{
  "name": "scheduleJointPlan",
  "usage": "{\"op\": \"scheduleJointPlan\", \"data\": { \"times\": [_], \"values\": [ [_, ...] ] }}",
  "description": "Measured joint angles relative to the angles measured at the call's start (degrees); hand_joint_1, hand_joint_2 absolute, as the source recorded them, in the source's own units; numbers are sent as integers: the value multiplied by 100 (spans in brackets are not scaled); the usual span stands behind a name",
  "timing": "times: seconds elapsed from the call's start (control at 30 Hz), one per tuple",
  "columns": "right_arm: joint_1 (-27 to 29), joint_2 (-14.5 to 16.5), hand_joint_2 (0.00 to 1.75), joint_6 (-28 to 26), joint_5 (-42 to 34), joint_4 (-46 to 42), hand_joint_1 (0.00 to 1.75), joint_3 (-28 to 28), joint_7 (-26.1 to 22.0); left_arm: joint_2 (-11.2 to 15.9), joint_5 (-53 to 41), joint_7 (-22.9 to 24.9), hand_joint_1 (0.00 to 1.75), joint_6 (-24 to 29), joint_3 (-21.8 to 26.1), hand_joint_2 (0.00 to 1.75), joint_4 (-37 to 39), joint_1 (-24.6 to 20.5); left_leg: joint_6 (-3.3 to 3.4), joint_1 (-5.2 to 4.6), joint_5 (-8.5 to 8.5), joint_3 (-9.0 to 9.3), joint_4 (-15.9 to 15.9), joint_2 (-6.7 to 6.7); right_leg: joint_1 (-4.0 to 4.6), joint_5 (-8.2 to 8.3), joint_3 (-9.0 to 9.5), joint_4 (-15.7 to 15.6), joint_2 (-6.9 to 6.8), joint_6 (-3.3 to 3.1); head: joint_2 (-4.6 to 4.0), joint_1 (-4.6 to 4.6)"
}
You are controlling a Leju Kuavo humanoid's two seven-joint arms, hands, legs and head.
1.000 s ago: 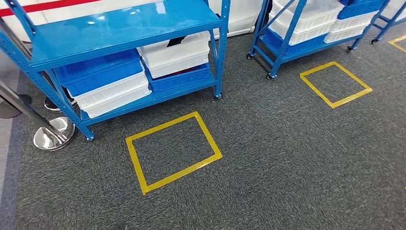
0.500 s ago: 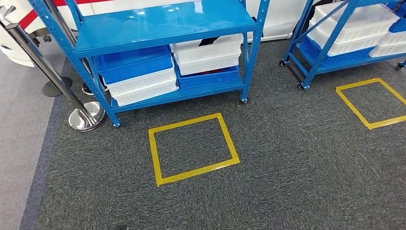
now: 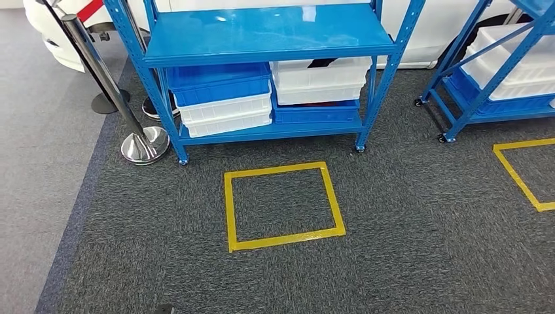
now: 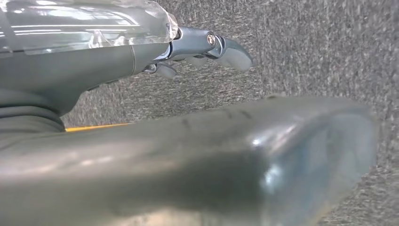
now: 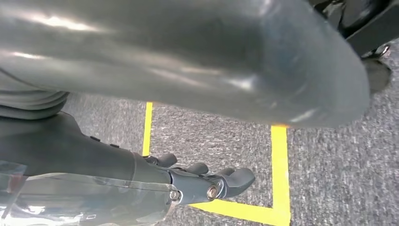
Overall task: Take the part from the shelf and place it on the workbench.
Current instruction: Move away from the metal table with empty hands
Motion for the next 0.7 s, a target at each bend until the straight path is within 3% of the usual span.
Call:
{"op": "scheduleJointPlan", "data": {
  "times": [0.07,0.23,0.3,0.37,0.4,0.43,0.47,0.5,0.57,0.63,0.7],
  "values": [
    [3,-2,0,9,-7,2,0,-26,3,0,-2,3,0,-17,-1,0,0,-8,-62,-17,-64,31,13,-27,16,153,227,-522,24,-46,1,-1],
    [-10,3,0,27,-29,2,0,-45,55,16,-13,17,0,-58,-27,0,0,-25,-213,-18,-217,60,134,12,3,35,392,-668,11,-200,1,-2],
    [0,7,0,27,-43,1,0,-46,64,29,-18,19,0,-62,-56,0,0,-30,-257,7,-421,-197,680,59,-10,-40,523,-699,-18,-252,0,-2],
    [3,6,0,25,-52,1,0,-50,70,33,-20,23,0,-68,-85,0,0,-26,-287,37,-619,-686,1429,64,-2,-132,621,-702,-31,-263,0,-2],
    [3,6,0,23,-53,1,0,-53,70,34,-20,26,0,-71,-94,0,0,-19,-294,44,-592,-878,1636,64,1,-181,673,-702,-29,-259,1,-2],
    [4,6,0,21,-54,1,0,-55,70,36,-21,28,0,-74,-100,0,0,-11,-291,45,-456,-972,1636,64,3,-234,735,-702,-26,-250,1,-2],
    [5,6,0,20,-55,1,0,-57,71,37,-23,30,0,-76,-104,0,0,-5,-274,43,-212,-960,1422,65,4,-293,810,-702,-24,-238,1,-2],
    [10,7,0,19,-58,1,0,-57,72,38,-27,31,0,-79,-108,0,0,0,-244,39,74,-878,1062,72,6,-359,891,-702,-26,-225,1,-2],
    [17,11,0,18,-66,4,0,-59,73,47,-51,32,0,-90,-120,0,1,1,-167,-3,359,-663,486,95,17,-487,1012,-704,-34,-166,0,-2],
    [2,15,0,18,-71,8,0,-66,74,54,-86,34,0,-99,-132,0,2,-8,-94,-42,287,-555,311,107,18,-543,1080,-708,-44,-86,1,-2],
    [-31,15,0,18,-71,5,0,-77,74,54,-101,33,0,-103,-137,0,1,-20,-18,-32,220,-458,219,90,6,-458,1041,-524,-46,-4,2,-2]
  ]
}}
